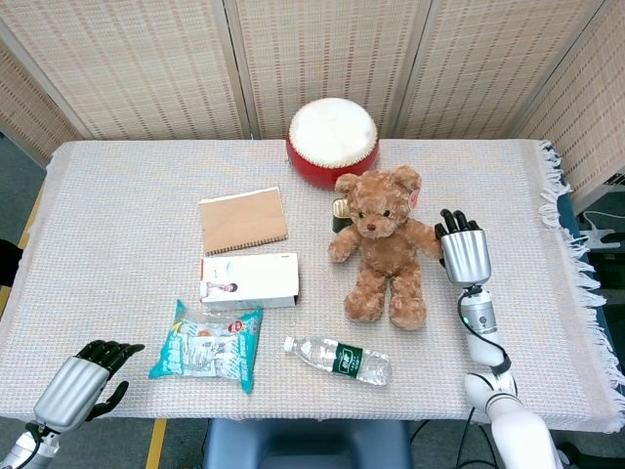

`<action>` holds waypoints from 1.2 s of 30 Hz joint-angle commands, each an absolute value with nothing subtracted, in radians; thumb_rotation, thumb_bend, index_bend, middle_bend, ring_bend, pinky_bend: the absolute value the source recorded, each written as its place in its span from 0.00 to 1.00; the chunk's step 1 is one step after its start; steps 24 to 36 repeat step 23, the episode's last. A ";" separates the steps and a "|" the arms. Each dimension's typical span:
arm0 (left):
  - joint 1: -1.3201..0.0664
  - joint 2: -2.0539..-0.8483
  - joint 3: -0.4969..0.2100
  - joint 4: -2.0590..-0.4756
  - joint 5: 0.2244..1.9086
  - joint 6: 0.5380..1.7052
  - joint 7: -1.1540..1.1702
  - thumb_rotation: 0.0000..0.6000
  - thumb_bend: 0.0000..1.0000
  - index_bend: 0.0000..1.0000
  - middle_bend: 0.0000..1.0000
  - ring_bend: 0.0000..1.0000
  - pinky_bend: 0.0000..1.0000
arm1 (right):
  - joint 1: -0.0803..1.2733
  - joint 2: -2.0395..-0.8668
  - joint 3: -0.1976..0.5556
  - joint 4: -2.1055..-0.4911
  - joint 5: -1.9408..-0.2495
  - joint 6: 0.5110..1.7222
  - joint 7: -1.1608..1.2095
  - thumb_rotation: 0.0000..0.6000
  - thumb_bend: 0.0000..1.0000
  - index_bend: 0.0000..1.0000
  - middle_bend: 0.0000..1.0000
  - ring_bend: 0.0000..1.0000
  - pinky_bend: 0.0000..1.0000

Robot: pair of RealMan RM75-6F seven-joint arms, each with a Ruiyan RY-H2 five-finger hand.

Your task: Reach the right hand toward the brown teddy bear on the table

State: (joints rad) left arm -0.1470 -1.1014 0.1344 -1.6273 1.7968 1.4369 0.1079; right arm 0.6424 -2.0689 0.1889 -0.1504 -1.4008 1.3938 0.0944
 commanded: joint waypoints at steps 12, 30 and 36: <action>-0.149 -1.104 0.125 -1.624 1.770 1.425 0.108 1.00 0.44 0.21 0.28 0.25 0.28 | 0.314 -1.584 0.027 -0.982 -1.457 1.453 -0.005 1.00 0.10 0.00 0.02 0.00 0.20; -0.146 -1.106 0.124 -1.633 1.771 1.428 0.125 1.00 0.44 0.21 0.28 0.25 0.28 | 0.168 -1.277 -0.068 -1.498 -1.456 1.499 -0.287 1.00 0.10 0.11 0.01 0.00 0.21; -0.146 -1.106 0.124 -1.633 1.771 1.428 0.125 1.00 0.44 0.21 0.28 0.25 0.28 | 0.168 -1.277 -0.068 -1.498 -1.456 1.499 -0.287 1.00 0.10 0.11 0.01 0.00 0.21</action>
